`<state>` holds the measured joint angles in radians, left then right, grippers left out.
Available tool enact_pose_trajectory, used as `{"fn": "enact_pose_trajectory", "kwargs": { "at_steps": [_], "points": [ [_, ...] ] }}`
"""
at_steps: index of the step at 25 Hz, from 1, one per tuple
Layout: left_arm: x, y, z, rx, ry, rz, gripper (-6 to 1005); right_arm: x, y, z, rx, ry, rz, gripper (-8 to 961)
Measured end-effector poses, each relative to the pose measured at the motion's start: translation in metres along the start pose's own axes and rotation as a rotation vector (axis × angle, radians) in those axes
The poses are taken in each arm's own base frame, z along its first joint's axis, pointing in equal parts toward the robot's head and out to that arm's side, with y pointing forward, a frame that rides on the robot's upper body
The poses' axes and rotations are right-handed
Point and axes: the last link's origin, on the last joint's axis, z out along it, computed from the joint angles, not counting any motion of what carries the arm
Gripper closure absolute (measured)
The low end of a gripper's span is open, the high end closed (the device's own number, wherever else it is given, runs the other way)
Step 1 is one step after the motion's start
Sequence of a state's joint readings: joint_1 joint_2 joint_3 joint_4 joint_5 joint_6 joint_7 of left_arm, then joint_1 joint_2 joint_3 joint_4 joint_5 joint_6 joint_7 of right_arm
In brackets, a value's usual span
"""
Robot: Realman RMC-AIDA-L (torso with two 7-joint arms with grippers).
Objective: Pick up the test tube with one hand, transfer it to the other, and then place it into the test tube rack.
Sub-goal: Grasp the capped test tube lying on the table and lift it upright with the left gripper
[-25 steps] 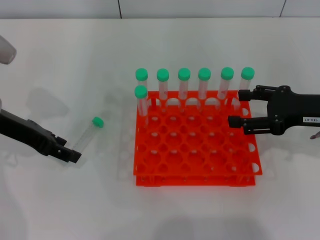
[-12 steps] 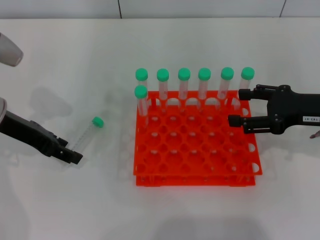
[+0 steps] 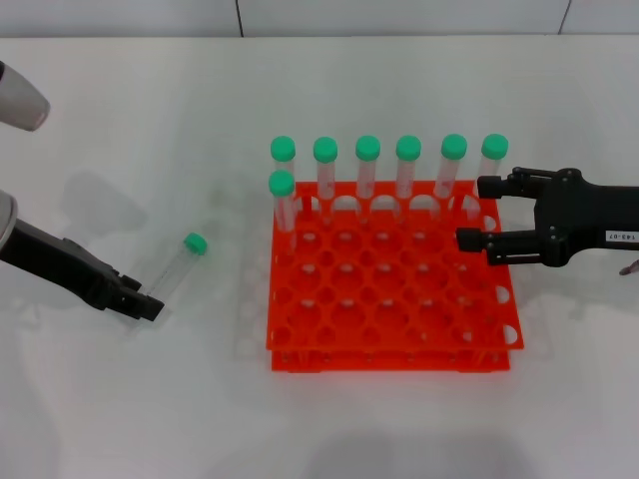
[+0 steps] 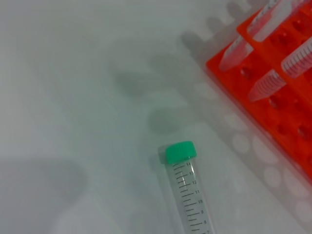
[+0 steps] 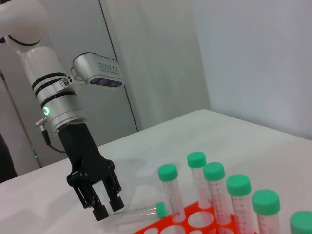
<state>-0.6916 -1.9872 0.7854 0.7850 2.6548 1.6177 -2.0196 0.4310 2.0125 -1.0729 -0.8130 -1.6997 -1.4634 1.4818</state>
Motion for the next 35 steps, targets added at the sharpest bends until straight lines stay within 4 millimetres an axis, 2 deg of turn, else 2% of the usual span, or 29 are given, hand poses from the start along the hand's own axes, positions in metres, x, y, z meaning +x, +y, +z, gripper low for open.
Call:
{"fn": "enact_pose_trajectory", "kwargs": {
  "at_steps": [7, 23, 29, 35],
  "points": [
    [-0.0002, 0.0021, 0.0044, 0.000, -0.015, 0.008, 494, 0.0000, -0.0001, -0.0001, 0.000, 0.000, 0.000, 110],
    [0.0001, 0.0023, 0.0062, 0.003, -0.017, 0.007, 516, -0.0003, -0.0006, -0.0007, 0.004, -0.003, 0.001, 110],
    [-0.0002, 0.0025, 0.0061, 0.004, -0.026, -0.001, 597, -0.0004, -0.0007, -0.0008, 0.004, -0.003, 0.000, 111],
    [-0.0005, 0.0019, 0.0048, 0.005, -0.030, -0.009, 593, -0.0004, -0.0007, -0.0008, 0.004, -0.003, -0.001, 111]
  ]
}}
